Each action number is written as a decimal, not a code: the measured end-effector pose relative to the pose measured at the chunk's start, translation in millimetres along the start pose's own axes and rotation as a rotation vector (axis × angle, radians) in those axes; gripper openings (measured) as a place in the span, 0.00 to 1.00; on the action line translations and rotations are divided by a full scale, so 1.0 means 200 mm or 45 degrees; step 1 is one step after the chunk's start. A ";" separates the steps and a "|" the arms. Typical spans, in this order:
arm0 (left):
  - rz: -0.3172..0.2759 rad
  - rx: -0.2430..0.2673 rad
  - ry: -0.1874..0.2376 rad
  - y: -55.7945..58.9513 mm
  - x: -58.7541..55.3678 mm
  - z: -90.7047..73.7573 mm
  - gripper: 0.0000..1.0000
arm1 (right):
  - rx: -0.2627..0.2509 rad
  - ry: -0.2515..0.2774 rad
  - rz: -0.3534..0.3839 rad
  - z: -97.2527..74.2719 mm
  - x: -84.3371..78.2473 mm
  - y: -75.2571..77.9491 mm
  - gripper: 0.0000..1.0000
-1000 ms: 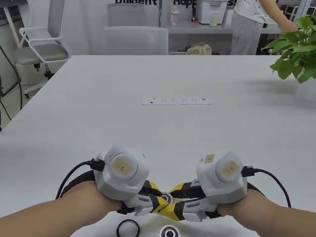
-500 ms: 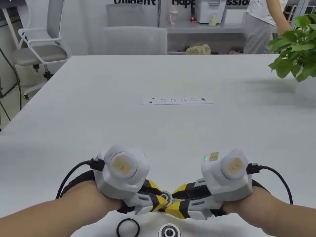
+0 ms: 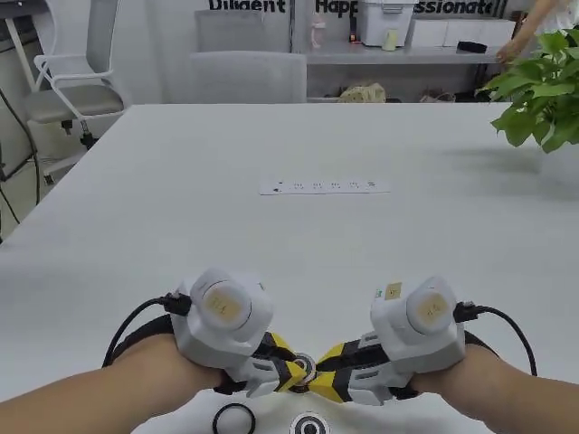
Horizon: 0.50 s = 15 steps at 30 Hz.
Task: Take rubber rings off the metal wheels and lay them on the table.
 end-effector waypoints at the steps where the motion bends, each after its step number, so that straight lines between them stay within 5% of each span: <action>1: 0.000 0.000 0.000 0.00 0.00 0.00 0.07 | -0.001 0.003 0.014 0.00 0.00 0.00 0.06; 15: -0.004 0.007 -0.006 -0.01 0.00 0.00 0.07 | -0.014 0.011 0.068 0.00 0.00 0.01 0.01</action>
Point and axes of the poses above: the centre of the closed fingertips' face, and the gripper's own axes: z roughly forward along the fingers, y roughly to its right, x roughly out of its top, the point moved 3 cm from there along -z, roughly backward along the fingers, and after that the axes turned 7 degrees about x, right-handed, at the moved point
